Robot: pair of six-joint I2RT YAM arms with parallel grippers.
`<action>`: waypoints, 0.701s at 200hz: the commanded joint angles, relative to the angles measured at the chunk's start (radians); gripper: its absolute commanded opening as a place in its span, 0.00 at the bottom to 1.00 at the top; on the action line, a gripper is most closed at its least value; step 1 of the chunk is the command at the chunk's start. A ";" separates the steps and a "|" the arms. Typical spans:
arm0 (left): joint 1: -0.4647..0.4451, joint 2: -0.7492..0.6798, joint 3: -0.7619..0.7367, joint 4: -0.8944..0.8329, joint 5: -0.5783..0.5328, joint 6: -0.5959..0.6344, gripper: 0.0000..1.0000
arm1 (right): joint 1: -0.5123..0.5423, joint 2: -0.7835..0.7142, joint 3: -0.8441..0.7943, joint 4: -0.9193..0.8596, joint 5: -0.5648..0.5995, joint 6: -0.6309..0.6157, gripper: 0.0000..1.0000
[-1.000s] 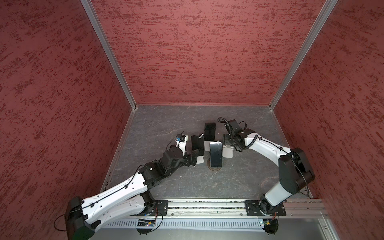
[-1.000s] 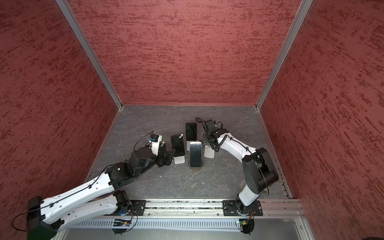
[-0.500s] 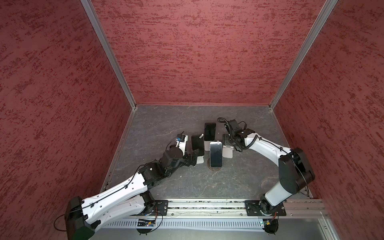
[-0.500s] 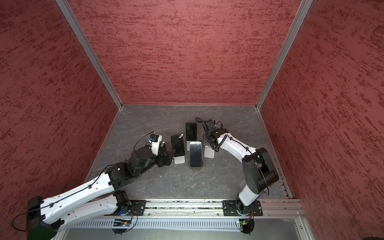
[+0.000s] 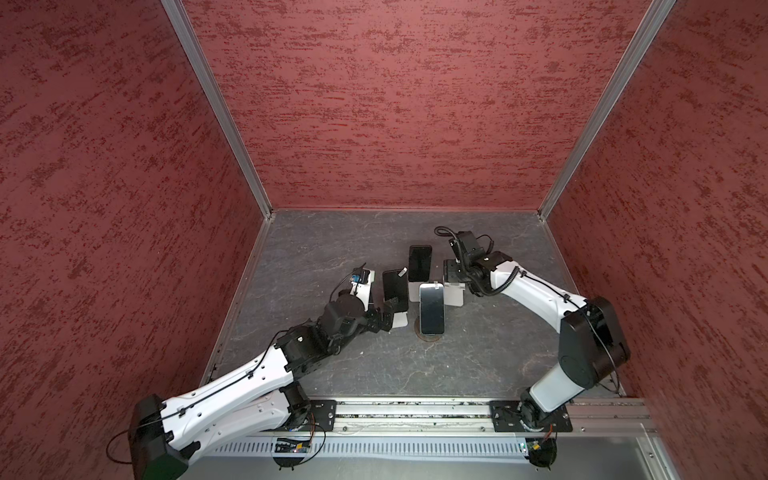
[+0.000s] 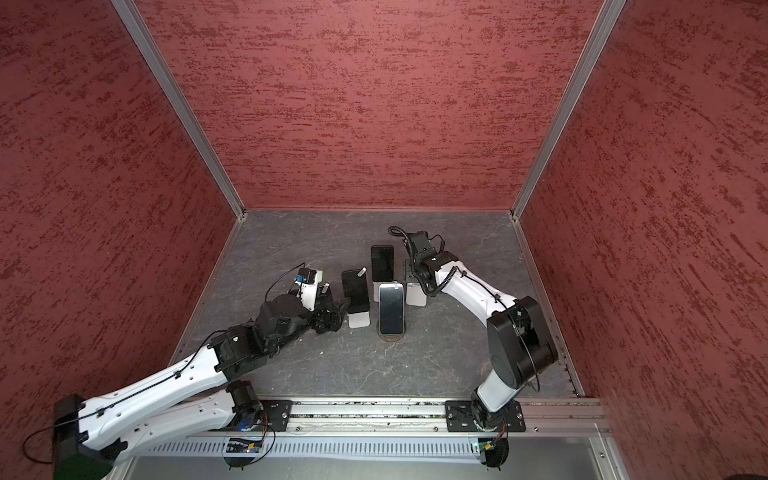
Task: Remove the phone from the phone stand
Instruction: 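Close the right gripper on the empty white phone stand, then carry the white stand with the right gripper toward the far corner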
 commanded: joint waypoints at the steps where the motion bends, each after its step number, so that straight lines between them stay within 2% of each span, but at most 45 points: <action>1: -0.006 -0.011 -0.008 -0.002 -0.013 -0.004 0.99 | -0.025 -0.040 0.053 0.005 0.036 -0.023 0.55; 44: -0.006 -0.011 -0.006 -0.006 -0.014 -0.006 1.00 | -0.097 -0.055 0.077 -0.001 0.031 -0.059 0.55; 140: -0.007 0.001 0.004 -0.016 -0.023 -0.017 0.99 | -0.361 -0.081 0.043 0.024 -0.016 -0.125 0.57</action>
